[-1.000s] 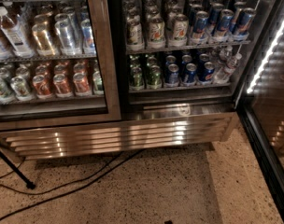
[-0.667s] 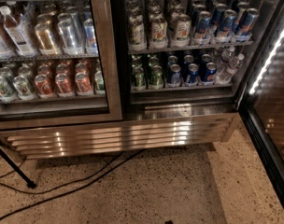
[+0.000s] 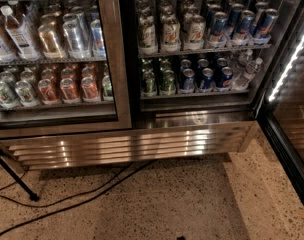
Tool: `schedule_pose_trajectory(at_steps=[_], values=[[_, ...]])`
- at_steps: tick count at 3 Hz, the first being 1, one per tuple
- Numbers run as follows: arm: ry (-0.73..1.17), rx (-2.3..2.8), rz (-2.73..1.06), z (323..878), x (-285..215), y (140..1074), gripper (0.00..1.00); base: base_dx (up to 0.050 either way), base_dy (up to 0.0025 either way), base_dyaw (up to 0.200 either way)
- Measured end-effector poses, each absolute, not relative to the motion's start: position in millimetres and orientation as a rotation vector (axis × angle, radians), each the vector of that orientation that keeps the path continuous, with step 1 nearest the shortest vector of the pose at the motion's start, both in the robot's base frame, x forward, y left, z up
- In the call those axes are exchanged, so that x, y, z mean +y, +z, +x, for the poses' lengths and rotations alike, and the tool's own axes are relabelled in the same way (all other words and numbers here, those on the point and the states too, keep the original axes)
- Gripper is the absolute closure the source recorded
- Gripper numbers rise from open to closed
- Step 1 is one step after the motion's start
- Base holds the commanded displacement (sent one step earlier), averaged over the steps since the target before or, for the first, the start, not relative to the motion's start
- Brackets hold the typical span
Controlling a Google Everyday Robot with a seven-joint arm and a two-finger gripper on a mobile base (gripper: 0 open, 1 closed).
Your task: Open right fridge door
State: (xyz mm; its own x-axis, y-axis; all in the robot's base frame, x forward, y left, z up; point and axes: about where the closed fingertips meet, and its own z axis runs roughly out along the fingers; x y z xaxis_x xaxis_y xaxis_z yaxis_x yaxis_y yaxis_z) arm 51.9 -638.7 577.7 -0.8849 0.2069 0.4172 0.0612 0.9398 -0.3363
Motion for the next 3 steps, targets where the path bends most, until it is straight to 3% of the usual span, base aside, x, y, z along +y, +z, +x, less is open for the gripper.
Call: schedule_pose_trajectory(at_steps=[3], values=[[0.191,-2.715,0.679,-1.4,-444.7,614.4,0.0,0.0,0.0,0.0]])
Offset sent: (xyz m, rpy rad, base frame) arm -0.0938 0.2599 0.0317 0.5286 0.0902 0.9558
